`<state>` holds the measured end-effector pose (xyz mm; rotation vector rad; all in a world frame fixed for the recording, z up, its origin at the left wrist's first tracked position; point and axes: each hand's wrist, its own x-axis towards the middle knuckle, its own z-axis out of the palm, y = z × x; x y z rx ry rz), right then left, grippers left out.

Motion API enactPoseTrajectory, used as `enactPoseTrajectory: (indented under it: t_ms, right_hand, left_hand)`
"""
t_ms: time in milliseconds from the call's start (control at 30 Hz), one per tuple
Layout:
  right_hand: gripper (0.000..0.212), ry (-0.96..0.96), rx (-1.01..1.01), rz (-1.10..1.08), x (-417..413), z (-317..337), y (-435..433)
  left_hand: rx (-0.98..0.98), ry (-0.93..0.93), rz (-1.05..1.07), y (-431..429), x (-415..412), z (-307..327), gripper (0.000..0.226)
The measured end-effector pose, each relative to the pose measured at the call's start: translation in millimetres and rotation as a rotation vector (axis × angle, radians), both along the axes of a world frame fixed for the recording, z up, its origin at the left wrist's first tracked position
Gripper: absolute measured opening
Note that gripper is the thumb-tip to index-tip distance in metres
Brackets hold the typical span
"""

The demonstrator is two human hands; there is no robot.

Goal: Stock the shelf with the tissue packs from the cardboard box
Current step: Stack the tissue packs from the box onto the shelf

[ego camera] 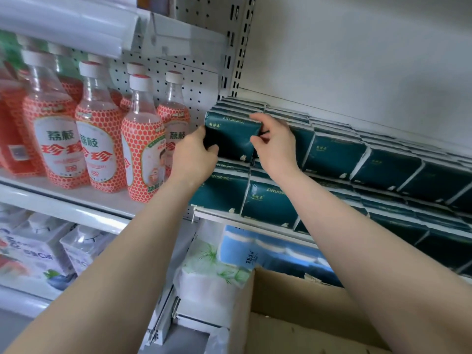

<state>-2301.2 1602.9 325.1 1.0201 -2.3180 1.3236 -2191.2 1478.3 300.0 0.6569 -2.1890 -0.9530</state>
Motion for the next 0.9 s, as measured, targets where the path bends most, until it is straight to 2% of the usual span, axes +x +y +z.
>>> enactPoseTrajectory:
  t_ms: [167,367,600,900]
  right_hand:
    - [0.057,-0.034,-0.039,0.008,7,7,15]
    - [0.049,-0.022,-0.006,-0.027,20,18,58]
    - [0.04,0.01,0.003,-0.105,36,4,148]
    - [0.034,-0.065,0.09,-0.241,71,-67,307]
  left_hand:
    - [-0.051,-0.024,0.023,10,6,3,0.041]
    - [-0.141,0.067,0.017,49,18,17,0.057]
    - [-0.051,0.177,-0.296,135,19,-6,0.044]
    - [0.005,0.104,-0.568,267,10,-55,0.039]
